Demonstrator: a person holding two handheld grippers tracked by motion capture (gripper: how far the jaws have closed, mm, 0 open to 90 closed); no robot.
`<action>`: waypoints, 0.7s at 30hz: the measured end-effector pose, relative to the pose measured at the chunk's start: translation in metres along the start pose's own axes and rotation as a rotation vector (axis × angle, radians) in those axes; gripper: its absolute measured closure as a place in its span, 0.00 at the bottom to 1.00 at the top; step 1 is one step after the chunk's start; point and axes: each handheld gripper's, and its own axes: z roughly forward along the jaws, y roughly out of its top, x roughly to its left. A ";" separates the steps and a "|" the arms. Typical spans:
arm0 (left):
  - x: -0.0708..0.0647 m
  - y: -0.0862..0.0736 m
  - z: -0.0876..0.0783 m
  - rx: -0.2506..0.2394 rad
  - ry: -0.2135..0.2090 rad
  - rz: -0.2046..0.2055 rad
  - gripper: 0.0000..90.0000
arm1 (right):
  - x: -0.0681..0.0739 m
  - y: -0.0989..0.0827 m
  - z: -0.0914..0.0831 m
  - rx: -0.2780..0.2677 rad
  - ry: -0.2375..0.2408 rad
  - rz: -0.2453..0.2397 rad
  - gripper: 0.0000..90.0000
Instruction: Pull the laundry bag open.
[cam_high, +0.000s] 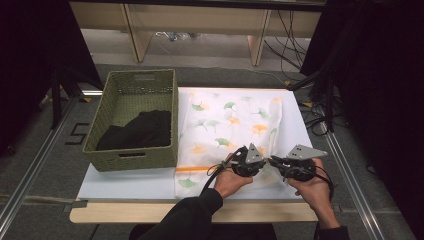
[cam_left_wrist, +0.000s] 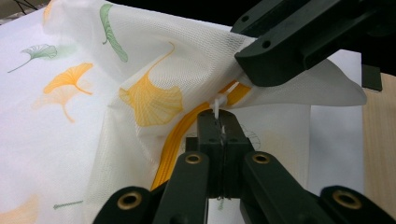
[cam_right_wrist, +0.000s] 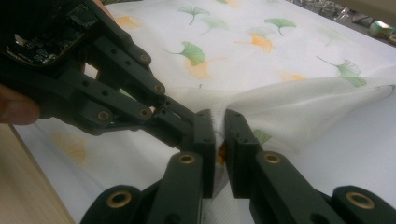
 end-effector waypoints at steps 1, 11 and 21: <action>0.000 0.000 0.000 0.000 0.000 0.000 1.00 | 0.000 0.000 0.000 0.000 0.000 0.000 0.95; 0.001 0.000 0.001 -0.009 -0.005 -0.001 0.99 | -0.001 -0.001 0.000 -0.007 0.008 -0.020 0.95; 0.002 0.000 0.001 -0.018 -0.015 -0.007 0.96 | 0.000 -0.001 0.001 -0.014 0.001 -0.025 0.95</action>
